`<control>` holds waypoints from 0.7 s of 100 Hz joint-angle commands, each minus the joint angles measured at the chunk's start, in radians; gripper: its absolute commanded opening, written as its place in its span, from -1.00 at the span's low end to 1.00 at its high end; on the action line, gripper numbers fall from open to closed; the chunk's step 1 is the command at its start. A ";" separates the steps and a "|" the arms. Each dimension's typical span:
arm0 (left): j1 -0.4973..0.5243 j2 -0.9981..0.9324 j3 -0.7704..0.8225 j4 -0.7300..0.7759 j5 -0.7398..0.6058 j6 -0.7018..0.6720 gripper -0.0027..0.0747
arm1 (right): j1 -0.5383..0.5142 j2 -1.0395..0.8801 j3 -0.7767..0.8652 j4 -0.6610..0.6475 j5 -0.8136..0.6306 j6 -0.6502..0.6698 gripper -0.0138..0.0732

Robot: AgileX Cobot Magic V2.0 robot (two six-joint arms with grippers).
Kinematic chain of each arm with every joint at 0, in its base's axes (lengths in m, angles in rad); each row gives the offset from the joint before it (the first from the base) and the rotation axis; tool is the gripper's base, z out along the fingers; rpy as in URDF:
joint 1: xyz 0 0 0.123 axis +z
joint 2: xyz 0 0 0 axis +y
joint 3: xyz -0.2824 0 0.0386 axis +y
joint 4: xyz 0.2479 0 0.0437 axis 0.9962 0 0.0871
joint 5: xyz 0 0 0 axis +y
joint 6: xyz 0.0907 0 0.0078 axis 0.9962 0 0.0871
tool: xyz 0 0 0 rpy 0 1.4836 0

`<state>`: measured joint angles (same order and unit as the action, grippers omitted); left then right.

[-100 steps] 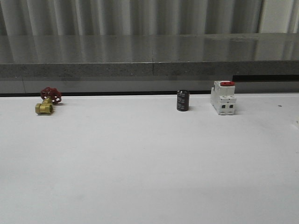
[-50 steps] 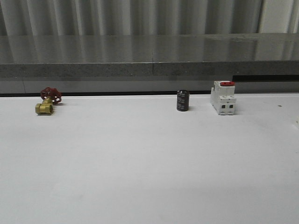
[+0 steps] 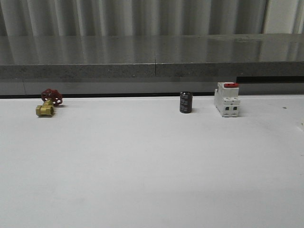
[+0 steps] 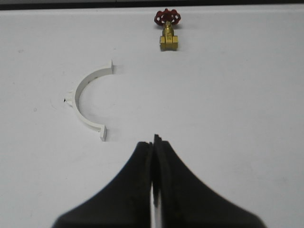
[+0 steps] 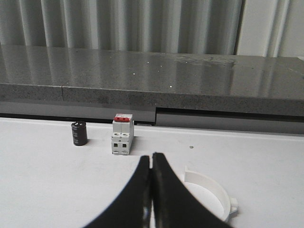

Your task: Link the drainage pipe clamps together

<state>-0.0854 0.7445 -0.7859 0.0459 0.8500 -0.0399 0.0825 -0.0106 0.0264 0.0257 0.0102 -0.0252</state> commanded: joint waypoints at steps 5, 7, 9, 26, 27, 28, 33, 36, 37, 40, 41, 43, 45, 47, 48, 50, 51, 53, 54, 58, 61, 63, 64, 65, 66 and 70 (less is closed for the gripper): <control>-0.004 0.025 -0.034 -0.001 -0.054 -0.007 -0.98 | -0.007 -0.019 -0.015 -0.003 -0.081 -0.006 -0.83; -0.004 0.028 -0.034 -0.001 -0.054 -0.007 -0.97 | -0.007 -0.019 -0.015 -0.003 -0.081 -0.006 -0.83; -0.004 0.029 -0.034 -0.001 -0.054 -0.007 -0.95 | -0.007 -0.019 -0.015 -0.003 -0.081 -0.006 -0.83; -0.004 0.029 -0.028 -0.001 -0.041 -0.007 -0.39 | -0.007 -0.019 -0.015 -0.003 -0.081 -0.006 -0.83; -0.004 0.029 -0.028 -0.001 -0.039 -0.007 -0.35 | -0.007 -0.019 -0.015 -0.003 -0.081 -0.006 -0.83; -0.004 0.029 -0.028 -0.001 -0.037 -0.007 -0.27 | -0.007 -0.019 -0.015 -0.003 -0.081 -0.006 -0.83; -0.004 0.029 -0.028 -0.001 -0.025 -0.007 0.02 | -0.007 -0.019 -0.015 -0.003 -0.081 -0.006 -0.83; -0.004 0.029 -0.028 -0.001 -0.021 -0.007 0.18 | -0.007 -0.019 -0.015 -0.003 -0.081 -0.006 -0.83; -0.004 0.029 -0.028 -0.001 -0.021 -0.007 0.26 | -0.007 -0.019 -0.015 -0.003 -0.081 -0.006 -0.83; -0.004 0.029 -0.028 -0.001 -0.021 -0.007 0.40 | -0.007 -0.019 -0.015 -0.003 -0.081 -0.006 -0.83; -0.004 0.029 -0.028 -0.001 -0.021 -0.007 0.43 | -0.007 -0.019 -0.015 -0.003 -0.081 -0.006 -0.83; -0.004 0.029 -0.028 -0.001 -0.021 -0.007 0.51 | -0.007 -0.019 -0.015 -0.003 -0.081 -0.006 -0.83; -0.004 0.029 -0.028 -0.001 -0.021 -0.007 0.56 | -0.007 -0.019 -0.015 -0.003 -0.081 -0.006 -0.83; -0.004 0.029 -0.028 -0.003 -0.023 -0.007 0.60 | -0.007 -0.019 -0.015 -0.003 -0.081 -0.006 -0.83; -0.004 0.029 -0.028 -0.006 -0.023 -0.007 0.61 | -0.007 -0.019 -0.015 -0.003 -0.081 -0.006 -0.83; -0.004 0.029 -0.028 -0.011 -0.025 -0.007 0.62 | -0.007 -0.019 -0.015 -0.003 -0.081 -0.006 -0.83; -0.004 0.029 -0.028 -0.017 -0.025 -0.007 0.62 | -0.007 -0.019 -0.015 -0.003 -0.081 -0.006 -0.83; -0.004 0.029 -0.028 -0.026 -0.027 -0.007 0.62 | -0.007 -0.019 -0.015 -0.003 -0.081 -0.006 -0.83; -0.004 0.029 -0.028 -0.029 -0.029 -0.007 0.62 | -0.007 -0.019 -0.015 -0.003 -0.081 -0.006 -0.83; -0.004 0.029 -0.028 -0.046 -0.035 -0.007 0.61 | -0.007 -0.019 -0.015 -0.003 -0.081 -0.006 -0.83; -0.004 0.029 -0.028 -0.046 -0.044 -0.007 0.61 | -0.007 -0.019 -0.015 -0.003 -0.081 -0.006 -0.83; -0.004 0.033 -0.028 -0.046 -0.047 -0.007 0.61 | -0.007 -0.019 -0.015 -0.003 -0.081 -0.006 -0.83; -0.004 0.033 -0.028 -0.046 -0.052 -0.007 0.61 | -0.007 -0.019 -0.015 -0.003 -0.081 -0.006 -0.83; -0.004 0.035 -0.028 -0.046 -0.052 -0.007 0.62 | -0.007 -0.019 -0.015 -0.003 -0.081 -0.006 -0.83; -0.004 0.040 -0.028 -0.046 -0.057 -0.007 0.62 | -0.007 -0.019 -0.015 -0.003 -0.081 -0.006 -0.83; -0.003 0.050 -0.030 -0.046 -0.066 -0.007 0.62 | -0.007 -0.019 -0.015 -0.003 -0.081 -0.006 -0.83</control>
<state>-0.0854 0.7773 -0.7859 0.0138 0.8651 -0.0399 0.0825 -0.0106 0.0264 0.0257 0.0102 -0.0252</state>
